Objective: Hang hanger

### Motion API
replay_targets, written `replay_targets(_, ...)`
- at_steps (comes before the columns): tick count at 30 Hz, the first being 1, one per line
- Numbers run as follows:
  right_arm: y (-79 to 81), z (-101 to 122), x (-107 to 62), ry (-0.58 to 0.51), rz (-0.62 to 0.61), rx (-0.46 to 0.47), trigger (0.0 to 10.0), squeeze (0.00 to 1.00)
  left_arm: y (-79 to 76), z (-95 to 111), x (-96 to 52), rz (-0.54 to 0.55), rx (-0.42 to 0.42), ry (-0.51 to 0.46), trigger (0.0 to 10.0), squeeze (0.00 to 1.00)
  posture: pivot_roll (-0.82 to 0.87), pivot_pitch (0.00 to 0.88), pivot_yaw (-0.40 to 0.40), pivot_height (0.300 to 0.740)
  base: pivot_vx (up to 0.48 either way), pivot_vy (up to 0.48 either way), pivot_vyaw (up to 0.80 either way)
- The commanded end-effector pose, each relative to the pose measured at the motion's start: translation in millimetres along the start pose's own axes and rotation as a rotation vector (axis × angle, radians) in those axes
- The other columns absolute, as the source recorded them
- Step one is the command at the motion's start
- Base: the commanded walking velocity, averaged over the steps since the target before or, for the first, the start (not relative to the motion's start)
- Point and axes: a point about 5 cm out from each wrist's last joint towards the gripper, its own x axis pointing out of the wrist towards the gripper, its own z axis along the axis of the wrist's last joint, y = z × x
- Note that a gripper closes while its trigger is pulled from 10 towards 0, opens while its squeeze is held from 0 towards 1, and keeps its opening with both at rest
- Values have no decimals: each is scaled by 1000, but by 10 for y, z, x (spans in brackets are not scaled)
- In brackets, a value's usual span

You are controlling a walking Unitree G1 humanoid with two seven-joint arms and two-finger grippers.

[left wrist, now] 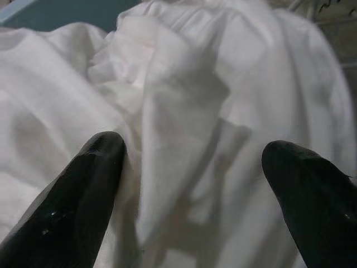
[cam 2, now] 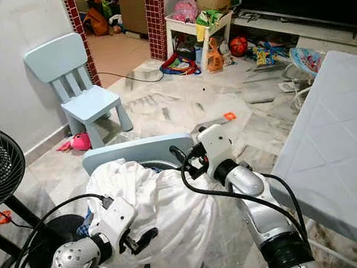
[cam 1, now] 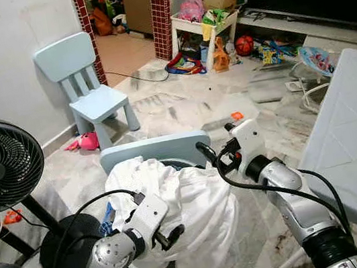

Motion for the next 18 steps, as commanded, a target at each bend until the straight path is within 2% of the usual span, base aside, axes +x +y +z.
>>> replay_targets(1, -19, 46, 0, -12, -10, -13, 10000, 0, 18, 8, 20, -20, 27, 13, 6314, 0, 44, 0, -58, 740, 0, 0, 0)
replay_targets(2, -19, 46, 1, -12, -11, -12, 10000, 0, 24, 3, 23, -22, 28, 19, 6314, 0, 44, 0, -58, 740, 0, 0, 0)
replay_targets(3, -19, 46, 1, -12, -12, -12, 10000, 0, 31, -13, 27, -25, 28, 29, 2078, 0, 42, 0, -56, 740, 0, 0, 0)
replay_targets(4, -19, 46, 1, -12, -13, -12, 10000, 0, 37, -23, 29, -29, 27, 36, 2078, 0, 42, 0, -56, 740, 0, 0, 0)
replay_targets(5, -21, 45, 0, -12, -14, -12, 10000, 0, 45, -35, 29, -33, 36, 43, 0, 0, 41, 0, -55, 740, 0, 0, 0)
replay_targets(18, -42, 39, -5, -13, -24, -14, 10000, 0, 202, -63, 32, 5, 56, 45, 0, 0, 37, 0, -56, 740, 0, 0, 0)
